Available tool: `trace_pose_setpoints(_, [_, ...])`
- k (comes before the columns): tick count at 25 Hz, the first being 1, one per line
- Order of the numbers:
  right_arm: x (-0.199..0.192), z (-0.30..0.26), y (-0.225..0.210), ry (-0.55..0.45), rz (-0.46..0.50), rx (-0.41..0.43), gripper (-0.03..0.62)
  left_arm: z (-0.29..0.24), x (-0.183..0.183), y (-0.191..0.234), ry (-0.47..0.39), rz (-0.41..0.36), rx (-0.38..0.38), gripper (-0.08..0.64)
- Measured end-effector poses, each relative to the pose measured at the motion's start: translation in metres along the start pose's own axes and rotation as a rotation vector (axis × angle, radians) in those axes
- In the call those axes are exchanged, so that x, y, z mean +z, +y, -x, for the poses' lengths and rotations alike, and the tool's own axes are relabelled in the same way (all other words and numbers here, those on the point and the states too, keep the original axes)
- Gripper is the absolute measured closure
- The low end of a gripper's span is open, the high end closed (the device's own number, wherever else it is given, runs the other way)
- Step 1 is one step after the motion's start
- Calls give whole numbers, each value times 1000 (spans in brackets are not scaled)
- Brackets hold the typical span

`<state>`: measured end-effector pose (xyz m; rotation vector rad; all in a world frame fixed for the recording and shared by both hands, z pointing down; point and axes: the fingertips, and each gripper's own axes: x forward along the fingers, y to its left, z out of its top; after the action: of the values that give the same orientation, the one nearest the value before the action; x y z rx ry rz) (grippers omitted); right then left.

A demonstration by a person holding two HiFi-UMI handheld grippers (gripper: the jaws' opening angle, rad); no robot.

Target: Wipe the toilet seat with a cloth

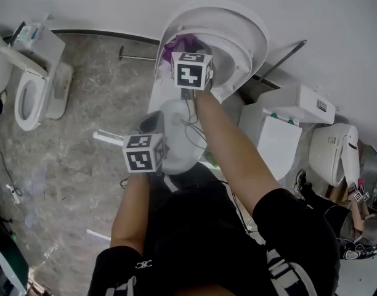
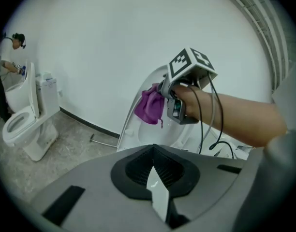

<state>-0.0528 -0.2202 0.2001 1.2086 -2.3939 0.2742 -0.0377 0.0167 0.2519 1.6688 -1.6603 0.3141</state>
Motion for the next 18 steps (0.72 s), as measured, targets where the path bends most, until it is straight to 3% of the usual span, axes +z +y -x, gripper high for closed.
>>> trace_pose_setpoints(7, [22, 29, -40, -20, 17, -26, 534, 30, 29, -35, -19, -13, -1, 552])
trace_pose_setpoints(13, [15, 61, -97, -4, -89, -77, 534, 40, 36, -65, 2, -74, 15, 552])
trace_pose_setpoints(18, [-5, 75, -134, 35, -117, -124, 534, 45, 46, -85, 8, -120, 12, 552])
